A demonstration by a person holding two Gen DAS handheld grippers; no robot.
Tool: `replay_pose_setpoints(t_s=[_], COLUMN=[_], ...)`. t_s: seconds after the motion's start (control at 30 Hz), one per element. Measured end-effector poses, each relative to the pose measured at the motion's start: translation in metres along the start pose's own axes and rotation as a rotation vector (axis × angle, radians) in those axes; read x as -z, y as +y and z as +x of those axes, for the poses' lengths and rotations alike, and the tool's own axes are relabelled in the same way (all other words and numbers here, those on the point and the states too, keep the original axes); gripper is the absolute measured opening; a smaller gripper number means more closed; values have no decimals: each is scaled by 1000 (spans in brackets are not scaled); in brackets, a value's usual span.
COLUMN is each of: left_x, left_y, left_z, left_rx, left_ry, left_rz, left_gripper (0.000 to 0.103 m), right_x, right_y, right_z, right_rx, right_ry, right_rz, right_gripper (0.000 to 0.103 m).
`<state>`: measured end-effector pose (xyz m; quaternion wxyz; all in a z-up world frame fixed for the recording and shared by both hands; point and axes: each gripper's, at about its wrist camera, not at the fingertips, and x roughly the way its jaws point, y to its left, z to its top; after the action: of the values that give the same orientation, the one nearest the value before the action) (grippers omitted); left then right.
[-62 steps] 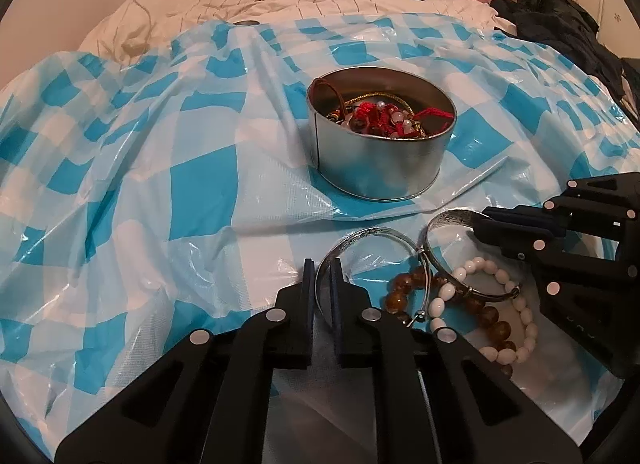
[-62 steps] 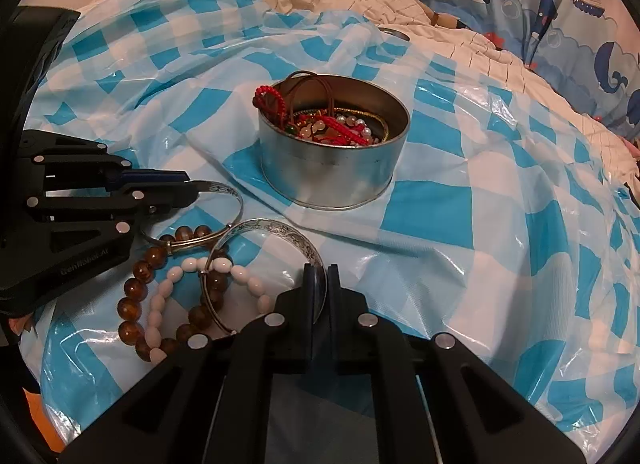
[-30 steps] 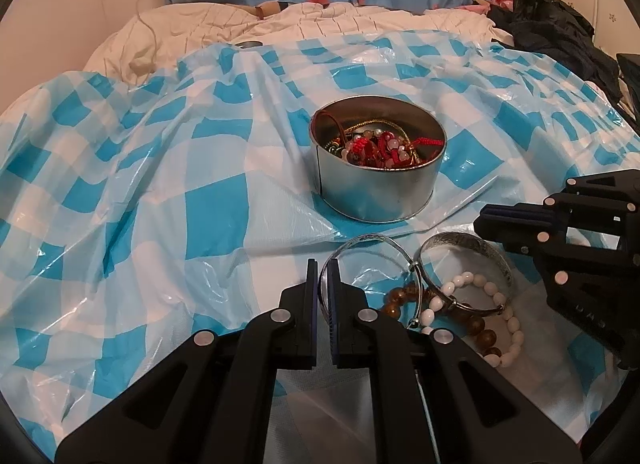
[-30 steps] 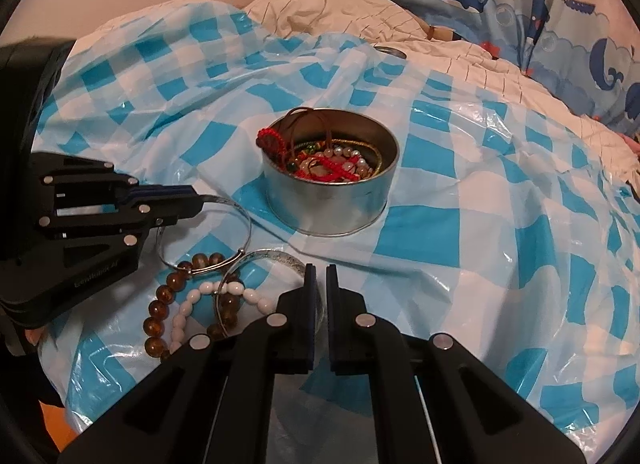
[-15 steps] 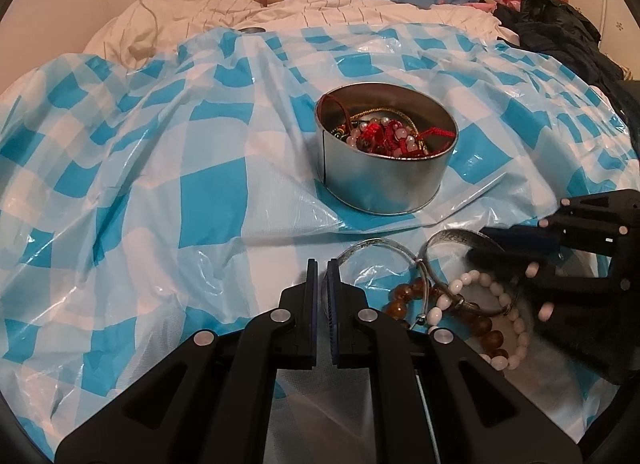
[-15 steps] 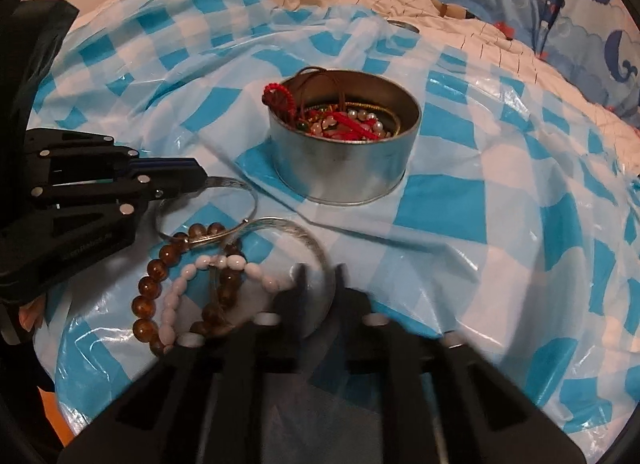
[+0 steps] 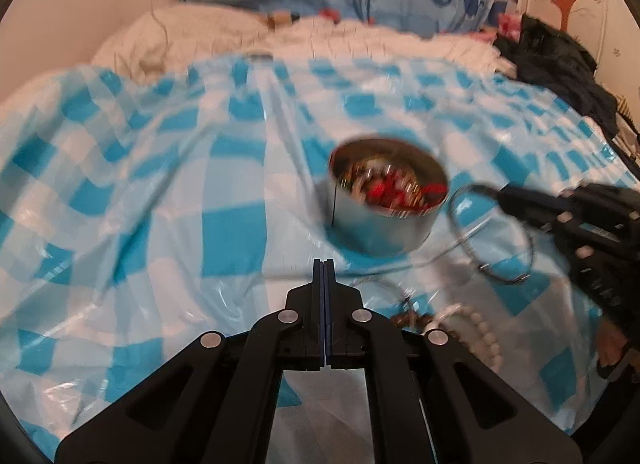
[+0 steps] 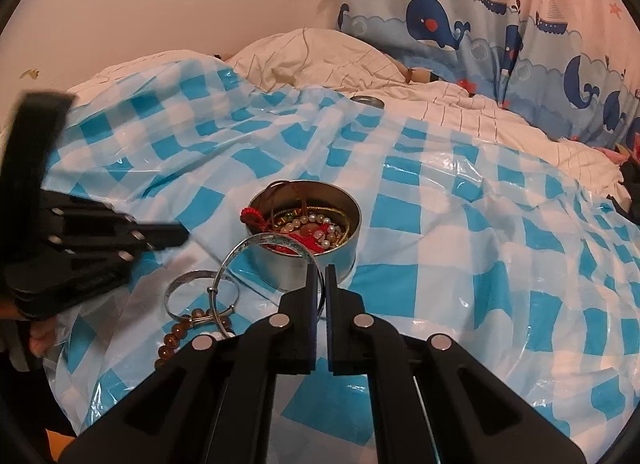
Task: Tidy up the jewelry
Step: 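Lift a silver bangle with the right gripper toward the tin, then lower the bangle into the tin and open the right gripper while left releases its bangle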
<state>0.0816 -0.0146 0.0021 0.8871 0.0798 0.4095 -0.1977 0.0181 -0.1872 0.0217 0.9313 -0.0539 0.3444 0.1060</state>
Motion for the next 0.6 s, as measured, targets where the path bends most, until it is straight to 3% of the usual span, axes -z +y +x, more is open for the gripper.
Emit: replay_pose_setpoints(t_s=[0.07, 0.13, 0.17, 0.5, 0.57, 0.6], left_x=[5, 10, 12, 16, 18, 19], left_y=[-2, -5, -7, -8, -15, -19], left_z=[15, 25, 30, 26, 28, 28], left_rx=[-14, -33, -43, -27, -31, -42], left_ry=[45, 68, 78, 70, 81, 80], left_rz=[19, 38, 41, 55, 92, 120], left_gripper=[7, 29, 32, 32, 9, 4], right_x=[-1, 0, 0, -1, -1, -1], right_y=[1, 0, 0, 0, 0, 1], right_z=[-1, 0, 0, -1, -1, -1], right_rx=[-5, -8, -10, -20, -22, -21], right_ry=[-4, 0, 3, 2, 3, 2], right_rz=[-1, -1, 1, 5, 5, 6], right_gripper=[4, 4, 4, 4, 4, 4])
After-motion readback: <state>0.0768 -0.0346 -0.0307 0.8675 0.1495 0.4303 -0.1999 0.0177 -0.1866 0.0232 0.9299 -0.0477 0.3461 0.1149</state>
